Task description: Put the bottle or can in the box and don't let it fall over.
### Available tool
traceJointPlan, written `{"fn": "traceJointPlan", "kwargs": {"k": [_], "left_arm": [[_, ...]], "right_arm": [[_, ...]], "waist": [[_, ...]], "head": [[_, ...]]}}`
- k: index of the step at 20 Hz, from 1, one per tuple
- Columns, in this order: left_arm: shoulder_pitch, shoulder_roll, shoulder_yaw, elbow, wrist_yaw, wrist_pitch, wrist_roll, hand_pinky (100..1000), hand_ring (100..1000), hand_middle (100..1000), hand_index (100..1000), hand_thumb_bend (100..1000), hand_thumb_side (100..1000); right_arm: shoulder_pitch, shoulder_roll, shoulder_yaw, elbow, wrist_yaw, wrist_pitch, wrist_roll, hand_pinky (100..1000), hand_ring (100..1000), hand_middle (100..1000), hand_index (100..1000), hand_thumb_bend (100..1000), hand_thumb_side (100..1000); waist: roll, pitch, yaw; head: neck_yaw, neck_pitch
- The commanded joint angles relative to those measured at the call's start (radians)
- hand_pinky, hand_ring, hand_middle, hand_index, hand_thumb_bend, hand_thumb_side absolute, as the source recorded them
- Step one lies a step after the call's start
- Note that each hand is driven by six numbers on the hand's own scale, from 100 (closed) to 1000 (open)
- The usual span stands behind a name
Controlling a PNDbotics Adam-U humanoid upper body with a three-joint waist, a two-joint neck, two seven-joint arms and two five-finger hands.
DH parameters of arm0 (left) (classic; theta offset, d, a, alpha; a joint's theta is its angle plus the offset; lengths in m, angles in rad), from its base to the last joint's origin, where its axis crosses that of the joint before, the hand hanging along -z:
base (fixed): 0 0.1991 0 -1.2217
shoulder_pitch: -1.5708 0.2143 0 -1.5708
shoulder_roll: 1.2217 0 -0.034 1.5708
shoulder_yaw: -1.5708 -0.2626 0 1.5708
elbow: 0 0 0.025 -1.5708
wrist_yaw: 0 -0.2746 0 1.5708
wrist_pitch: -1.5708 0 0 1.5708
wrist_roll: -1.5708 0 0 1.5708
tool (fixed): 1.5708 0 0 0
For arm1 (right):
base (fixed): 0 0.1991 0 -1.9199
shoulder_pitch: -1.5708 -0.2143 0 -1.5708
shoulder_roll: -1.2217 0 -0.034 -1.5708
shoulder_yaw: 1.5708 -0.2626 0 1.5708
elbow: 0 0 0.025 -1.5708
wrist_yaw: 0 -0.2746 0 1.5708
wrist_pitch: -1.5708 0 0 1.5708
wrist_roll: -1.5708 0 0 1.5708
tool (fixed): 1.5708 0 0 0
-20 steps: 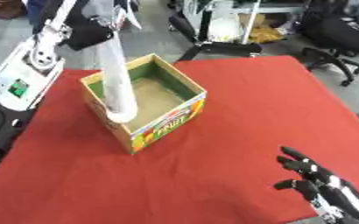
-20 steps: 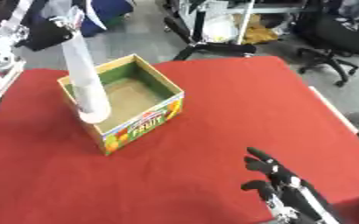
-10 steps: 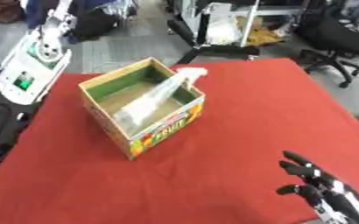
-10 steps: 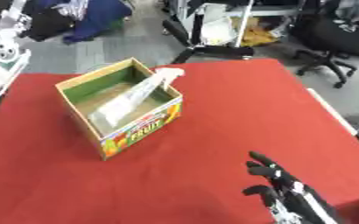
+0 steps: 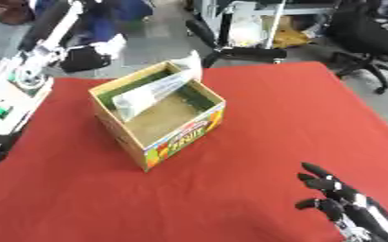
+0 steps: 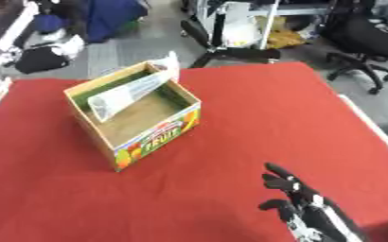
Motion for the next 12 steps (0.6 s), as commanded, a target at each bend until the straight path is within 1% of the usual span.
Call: {"fn": "traceJointPlan", "kwargs": {"k": [1, 2, 4, 6, 7, 9, 10, 11, 12], "left_arm": [[0.109, 0.164, 0.088, -0.199, 0.142, 0.047, 0.046, 710, 678, 520, 759, 100, 493], [0.165, 0.198, 0.119, -0.260, 0.177, 0.064, 0.068, 710, 678, 520, 759, 100, 493], [0.315, 0.240, 0.208, -0.369, 0.224, 0.088, 0.131, 703, 674, 514, 754, 100, 521], [0.462, 0.230, 0.295, -0.456, 0.246, 0.109, 0.205, 701, 672, 510, 750, 100, 532], [0.531, 0.202, 0.333, -0.488, 0.246, 0.123, 0.239, 700, 675, 510, 748, 100, 553], [0.641, 0.107, 0.393, -0.532, 0.230, 0.127, 0.293, 700, 679, 508, 743, 100, 586], [0.675, 0.064, 0.411, -0.539, 0.219, 0.121, 0.311, 700, 680, 508, 743, 100, 590], [0.705, 0.007, 0.425, -0.543, 0.209, 0.120, 0.327, 702, 685, 509, 740, 100, 618], [0.727, -0.045, 0.433, -0.545, 0.195, 0.119, 0.335, 703, 686, 509, 740, 100, 622]], "right_arm": [[-0.003, -0.010, -0.017, -0.011, 0.010, -0.002, -0.014, 708, 1000, 1000, 788, 100, 495], [-0.002, -0.010, -0.019, -0.012, 0.012, -0.003, -0.016, 708, 1000, 1000, 788, 100, 495], [0.001, -0.008, -0.026, -0.013, 0.016, -0.004, -0.024, 708, 1000, 1000, 788, 100, 495], [0.004, -0.004, -0.031, -0.014, 0.021, -0.003, -0.030, 708, 1000, 1000, 788, 100, 496], [0.006, -0.002, -0.033, -0.015, 0.024, -0.003, -0.032, 708, 1000, 1000, 788, 100, 496], [0.012, 0.001, -0.036, -0.017, 0.028, -0.005, -0.037, 708, 1000, 1000, 788, 100, 496], [0.014, 0.002, -0.037, -0.018, 0.029, -0.006, -0.039, 709, 1000, 1000, 788, 100, 496], [0.014, 0.004, -0.037, -0.019, 0.029, -0.008, -0.040, 709, 1000, 1000, 789, 100, 496], [0.015, 0.005, -0.036, -0.020, 0.028, -0.009, -0.039, 709, 1000, 1000, 789, 100, 496]], "waist": [[0.003, -0.014, 0.015], [0.004, -0.013, 0.020], [0.003, -0.010, 0.045], [0.002, -0.007, 0.066], [-0.001, -0.003, 0.079], [-0.008, 0.001, 0.101], [-0.011, 0.002, 0.109], [-0.016, 0.002, 0.117], [-0.018, 0.003, 0.123]], "head": [[-0.021, -0.008], [-0.023, -0.007], [-0.029, -0.004], [-0.026, -0.002], [-0.023, -0.001], [-0.009, 0.005], [-0.003, 0.007], [0.008, 0.011], [0.019, 0.015]]}}
